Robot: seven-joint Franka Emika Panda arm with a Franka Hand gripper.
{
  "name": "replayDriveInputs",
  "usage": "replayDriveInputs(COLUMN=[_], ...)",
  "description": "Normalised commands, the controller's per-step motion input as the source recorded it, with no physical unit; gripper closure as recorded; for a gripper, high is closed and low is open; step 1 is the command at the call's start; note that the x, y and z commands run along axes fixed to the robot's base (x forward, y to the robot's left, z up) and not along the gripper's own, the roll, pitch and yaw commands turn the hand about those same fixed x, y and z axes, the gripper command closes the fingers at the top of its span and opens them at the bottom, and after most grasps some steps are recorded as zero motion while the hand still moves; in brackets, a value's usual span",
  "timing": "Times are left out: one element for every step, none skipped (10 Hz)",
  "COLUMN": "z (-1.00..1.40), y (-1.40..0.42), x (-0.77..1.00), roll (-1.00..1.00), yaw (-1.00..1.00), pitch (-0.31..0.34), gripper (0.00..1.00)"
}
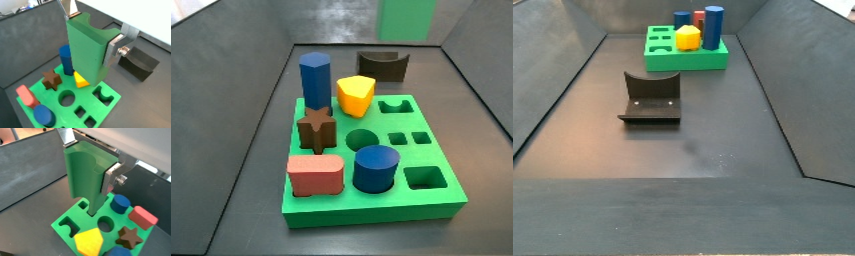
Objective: Pick up the arch object. Move up. Move to above the board. Insert the arch object.
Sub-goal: Insert the arch object.
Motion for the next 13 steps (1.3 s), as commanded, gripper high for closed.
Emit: replayDriveInputs(z=[-0.59,-0.53,-0.47,-0.46,-0.50,-0.61,-0.71,-0.64,-0.54,-0.45,-0.20,-0.01,-0.09], y=[0.15,0.12,0.08,0.05,0.00,0.00,0.01,0.20,0.26,0.25,0.14,0.00,0.00], x=[0.82,0.90,0.98,0.97,0.87,0.74,0.49,0.14,0.05,0.00,0.00,0.00,0.00], roll=[0.03,0.04,0.08,0.16,0.23,0.30,0.20,0.12,0.02,0.02,0.00,-0.03,0.00], yaw=[0.13,0.09,0.05,0.05,0.06,0.08,0.00,0.00,0.00,-0.04,-0.01,0.00,0.07], pitch=[-0.017,0.000,0.000,0.017,0.000,0.000,-0.003,-0.050,-0.054,-0.029,0.000,0.000,0.000], gripper=[1.00,1.00,1.00,1.00,1.00,1.00,1.00,1.00,1.00,1.00,1.00,1.00,1.00])
